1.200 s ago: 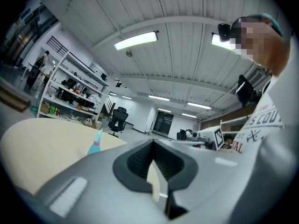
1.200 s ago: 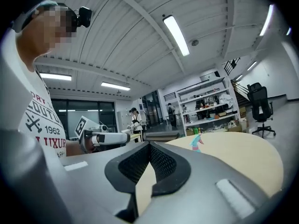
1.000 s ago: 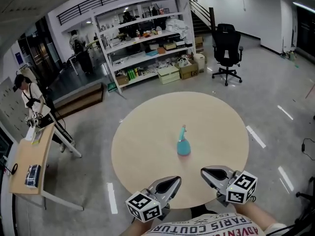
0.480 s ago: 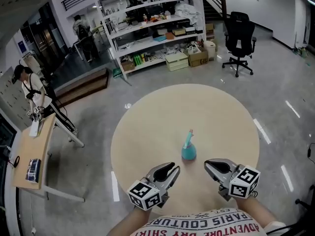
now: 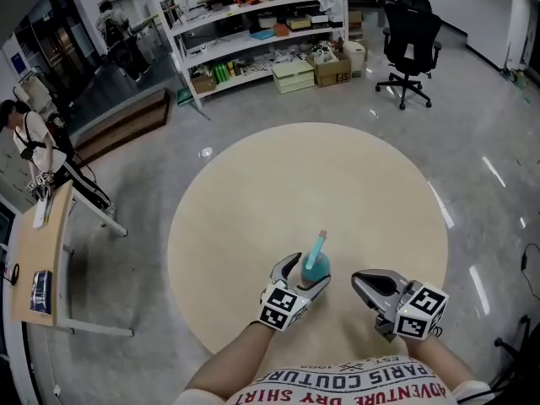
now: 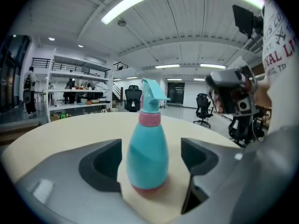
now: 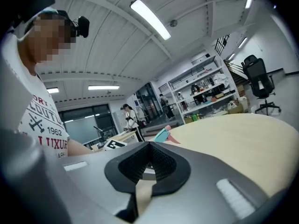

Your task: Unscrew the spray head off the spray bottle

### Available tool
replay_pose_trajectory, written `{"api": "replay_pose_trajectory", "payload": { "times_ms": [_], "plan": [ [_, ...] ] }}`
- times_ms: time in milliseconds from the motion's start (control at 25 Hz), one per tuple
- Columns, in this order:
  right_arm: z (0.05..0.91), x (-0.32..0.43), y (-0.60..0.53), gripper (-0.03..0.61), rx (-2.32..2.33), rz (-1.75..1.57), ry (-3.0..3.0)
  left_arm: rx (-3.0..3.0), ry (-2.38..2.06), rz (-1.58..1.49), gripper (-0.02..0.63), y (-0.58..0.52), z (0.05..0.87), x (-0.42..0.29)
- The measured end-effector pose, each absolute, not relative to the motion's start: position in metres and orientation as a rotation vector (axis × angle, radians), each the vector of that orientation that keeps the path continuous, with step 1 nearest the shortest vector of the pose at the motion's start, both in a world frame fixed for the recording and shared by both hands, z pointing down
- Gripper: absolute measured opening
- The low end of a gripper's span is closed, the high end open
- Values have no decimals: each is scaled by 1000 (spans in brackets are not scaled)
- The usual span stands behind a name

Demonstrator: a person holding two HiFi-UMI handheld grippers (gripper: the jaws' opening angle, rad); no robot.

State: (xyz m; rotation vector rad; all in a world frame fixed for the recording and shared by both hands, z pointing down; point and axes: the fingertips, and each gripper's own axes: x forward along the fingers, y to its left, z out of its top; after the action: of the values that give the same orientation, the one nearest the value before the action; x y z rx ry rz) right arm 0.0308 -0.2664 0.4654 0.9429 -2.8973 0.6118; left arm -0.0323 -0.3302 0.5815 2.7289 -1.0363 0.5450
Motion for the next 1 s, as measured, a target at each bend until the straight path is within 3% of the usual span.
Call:
{"api": "replay_pose_trajectory", "payload": {
  "times_ms": [120,160,200,360,520,720,1000],
  "plan": [
    [473,26,-268,2,890,533,-2906,2736,-1031,613,369,-334,594,-28],
    [476,25,-271,2,885,515,-2902,2740,-1034,632,315,-335,596,-28],
    [477,24,-273,2,880,509,-2905,2745,-1037,642,305,-335,597,-28],
    [479,21,-285,2,897,482,-2914,2758,-1031,635,304,-336,594,-29],
    [494,9,-296,157,898,298,-2884,2760,-1033,632,299,-335,596,-29],
    [521,-13,-314,167,874,71,-2743,2751,-1036,632,299,-334,593,-22],
    [534,-31,-329,156,873,69,-2723,2723,-1092,624,299,-333,594,-19]
  ]
}}
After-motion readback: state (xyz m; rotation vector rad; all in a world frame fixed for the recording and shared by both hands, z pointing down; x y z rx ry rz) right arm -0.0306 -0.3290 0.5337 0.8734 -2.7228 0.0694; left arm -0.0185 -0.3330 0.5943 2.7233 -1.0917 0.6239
